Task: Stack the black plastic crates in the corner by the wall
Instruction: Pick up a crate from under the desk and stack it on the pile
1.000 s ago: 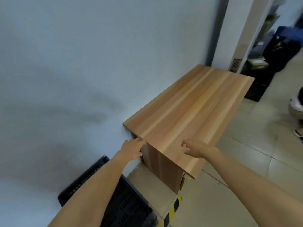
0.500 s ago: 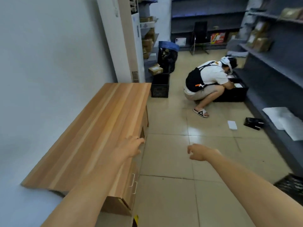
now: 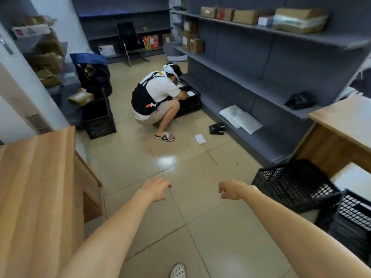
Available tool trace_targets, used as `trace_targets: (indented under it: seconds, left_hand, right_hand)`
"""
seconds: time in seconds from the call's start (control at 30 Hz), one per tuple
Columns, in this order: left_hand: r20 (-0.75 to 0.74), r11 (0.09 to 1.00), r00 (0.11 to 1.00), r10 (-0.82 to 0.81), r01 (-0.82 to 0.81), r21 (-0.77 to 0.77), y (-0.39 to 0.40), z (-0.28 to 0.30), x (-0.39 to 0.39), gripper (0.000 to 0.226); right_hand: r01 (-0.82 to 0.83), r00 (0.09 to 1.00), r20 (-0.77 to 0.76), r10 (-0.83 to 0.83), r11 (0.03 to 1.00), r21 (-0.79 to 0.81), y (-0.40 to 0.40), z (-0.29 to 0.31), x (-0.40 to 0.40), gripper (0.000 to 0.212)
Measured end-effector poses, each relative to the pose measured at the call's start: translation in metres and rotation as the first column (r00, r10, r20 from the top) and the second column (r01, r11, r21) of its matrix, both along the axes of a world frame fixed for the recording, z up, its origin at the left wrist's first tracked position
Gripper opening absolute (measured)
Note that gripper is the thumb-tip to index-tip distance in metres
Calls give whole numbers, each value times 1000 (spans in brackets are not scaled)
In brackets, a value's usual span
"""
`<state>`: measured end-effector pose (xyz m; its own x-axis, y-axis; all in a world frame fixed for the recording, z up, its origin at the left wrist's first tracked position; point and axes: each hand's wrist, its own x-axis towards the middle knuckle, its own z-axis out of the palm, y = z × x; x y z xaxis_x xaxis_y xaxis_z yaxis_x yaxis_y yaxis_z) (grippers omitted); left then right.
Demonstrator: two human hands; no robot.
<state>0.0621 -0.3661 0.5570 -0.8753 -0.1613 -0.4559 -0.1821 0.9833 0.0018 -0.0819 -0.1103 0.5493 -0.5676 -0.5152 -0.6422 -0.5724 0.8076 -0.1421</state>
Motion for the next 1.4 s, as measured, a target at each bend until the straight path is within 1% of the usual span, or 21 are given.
trace_targets:
  seconds: [0.13,0.23,0.3,0.37,0.43,0.5,0.6,0.67,0.7,0.77,0.83,0.9,0.97,1.0,1.07,1.13,1.23,1.27,1.4]
  left_hand:
    - [11,992,992,-126,125,24,-20,1,-104,52]
    - [15,984,984,-177,176,33,-25,-2,-183,51]
    - [15,968,970,-243,241,63,-10,-5,-229,51]
    - [23,939,943,-333,330,92,22,-11,-269,50]
    - [23,899,903,-429,424,114,60,-21,-307,50]
    - [30,842,845,-533,527,120,102,-33,-338,50]
    - [48,755,755,-654,648,97,159,-44,-382,51]
    - [55,716,714,-698,696,59,188,-49,-417,50]
    - [62,712,709,-702,701,47,198,-50,-436,50]
    - [100,724,719,-688,689,35,216,-48,-479,50]
    - [130,728,720,-681,685,24,233,-36,-521,52]
    - [84,754,750,-657,655,44,255,-22,-563,51]
    - [-17,788,793,-609,607,104,277,-9,-600,47]
    - [-64,789,800,-597,600,133,288,-4,-614,45]
    - [-95,769,784,-613,620,153,307,-1,-634,45]
    - [-72,744,753,-654,657,120,326,-6,-650,49]
    - [-24,702,706,-707,706,94,349,-25,-674,55]
    - [-9,686,690,-724,722,89,355,-33,-682,55]
    - [57,623,620,-782,779,78,374,-61,-725,57]
  right_hand:
    - [220,975,-17,-221,975,-33,7,6,-67,33]
    - [361,930,-25,-368,921,-146,20,12,-106,32]
    - [437,893,-19,-450,876,-205,39,15,-118,32]
    - [516,852,1,-523,840,-168,69,11,-124,32]
    - [592,806,14,-592,804,-66,107,-4,-130,32]
    - [645,763,25,-646,763,54,145,-22,-135,35]
    - [669,722,52,-690,715,202,195,-32,-151,38]
    - [689,697,44,-715,686,235,228,-30,-176,38]
    - [710,678,29,-734,665,229,244,-29,-193,38]
    - [761,635,3,-772,627,169,277,-21,-230,36]
    - [788,610,1,-792,607,103,304,-8,-269,33]
    - [801,598,-5,-801,597,48,327,7,-311,33]
    - [809,586,-25,-810,587,-25,344,19,-354,31]
    - [807,586,-27,-810,586,-70,349,21,-371,29]
    - [803,584,2,-812,577,-151,353,17,-397,25]
    - [802,583,41,-812,567,-187,355,4,-414,22]
    - [793,609,107,-786,600,-103,365,-22,-427,20]
    - [799,601,118,-790,598,-64,372,-31,-429,20]
    - [838,530,131,-838,541,69,408,-56,-437,19]
